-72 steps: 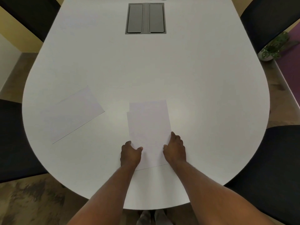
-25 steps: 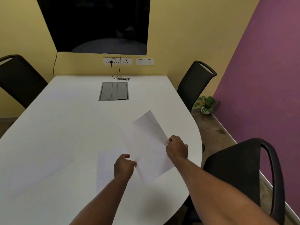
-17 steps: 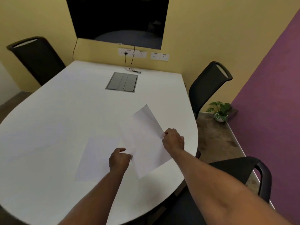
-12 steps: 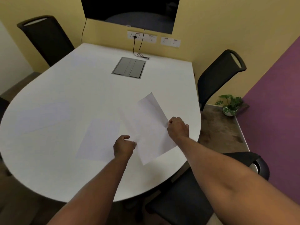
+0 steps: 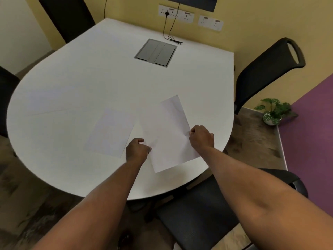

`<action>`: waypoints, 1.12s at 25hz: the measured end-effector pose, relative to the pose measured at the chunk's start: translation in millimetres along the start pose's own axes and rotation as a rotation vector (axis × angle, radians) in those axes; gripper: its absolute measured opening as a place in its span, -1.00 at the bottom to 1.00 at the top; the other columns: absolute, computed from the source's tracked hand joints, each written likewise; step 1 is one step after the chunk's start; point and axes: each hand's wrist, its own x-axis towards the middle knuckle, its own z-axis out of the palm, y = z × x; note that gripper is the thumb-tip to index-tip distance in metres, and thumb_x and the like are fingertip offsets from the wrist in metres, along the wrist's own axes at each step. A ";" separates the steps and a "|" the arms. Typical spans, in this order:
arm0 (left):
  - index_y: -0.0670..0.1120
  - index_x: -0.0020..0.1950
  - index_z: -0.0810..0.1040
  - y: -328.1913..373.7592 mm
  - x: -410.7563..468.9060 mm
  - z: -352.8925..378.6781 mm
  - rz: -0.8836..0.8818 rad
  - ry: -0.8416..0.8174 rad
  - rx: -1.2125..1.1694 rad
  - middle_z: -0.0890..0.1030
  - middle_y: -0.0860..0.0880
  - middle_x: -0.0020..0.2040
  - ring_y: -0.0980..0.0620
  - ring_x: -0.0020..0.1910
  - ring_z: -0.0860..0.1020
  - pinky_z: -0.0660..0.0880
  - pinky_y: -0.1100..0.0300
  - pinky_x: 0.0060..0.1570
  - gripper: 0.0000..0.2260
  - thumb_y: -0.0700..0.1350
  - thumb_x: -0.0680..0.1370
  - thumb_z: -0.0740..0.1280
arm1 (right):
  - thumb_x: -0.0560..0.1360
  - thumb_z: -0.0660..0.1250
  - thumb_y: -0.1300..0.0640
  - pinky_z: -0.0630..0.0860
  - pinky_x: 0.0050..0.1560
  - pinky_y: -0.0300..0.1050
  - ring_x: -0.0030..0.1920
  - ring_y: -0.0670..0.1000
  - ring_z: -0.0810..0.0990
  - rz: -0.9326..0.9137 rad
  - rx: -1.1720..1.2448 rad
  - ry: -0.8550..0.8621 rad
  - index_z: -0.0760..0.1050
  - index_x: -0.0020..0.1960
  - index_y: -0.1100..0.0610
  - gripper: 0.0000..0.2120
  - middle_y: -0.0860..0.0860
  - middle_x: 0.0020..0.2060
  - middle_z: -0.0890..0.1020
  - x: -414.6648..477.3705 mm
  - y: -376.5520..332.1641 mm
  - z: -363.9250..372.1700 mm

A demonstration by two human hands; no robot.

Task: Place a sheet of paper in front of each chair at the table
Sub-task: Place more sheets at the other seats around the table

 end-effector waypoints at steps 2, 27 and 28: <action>-0.06 0.25 0.57 -2.4 1.6 11.1 -0.037 0.058 0.012 0.72 -0.12 -0.09 -0.07 -0.04 0.67 0.44 0.20 -0.13 -0.57 -0.22 0.39 0.49 | 0.57 0.16 0.17 0.31 0.14 0.06 0.03 0.14 0.59 -0.043 0.013 -0.053 0.56 0.03 0.07 -0.80 0.06 0.05 0.60 10.4 8.8 11.9; -0.06 0.24 0.58 -57.6 96.8 117.4 -0.329 0.261 0.056 0.72 -0.14 -0.04 -0.13 -0.03 0.67 0.54 0.14 -0.04 -0.57 -0.18 0.38 0.52 | 0.60 0.21 0.08 0.33 0.14 0.03 0.09 0.12 0.59 -0.145 -0.020 -0.361 0.58 0.08 0.04 -0.81 0.02 0.05 0.62 129.1 59.9 153.9; -0.06 0.24 0.58 -59.2 98.1 117.4 -0.332 0.257 0.061 0.71 -0.13 -0.03 -0.14 -0.03 0.67 0.54 0.14 -0.04 -0.57 -0.19 0.38 0.52 | 0.59 0.21 0.08 0.33 0.14 0.03 0.09 0.12 0.59 -0.136 -0.027 -0.370 0.58 0.07 0.04 -0.82 0.02 0.05 0.62 128.6 60.0 156.2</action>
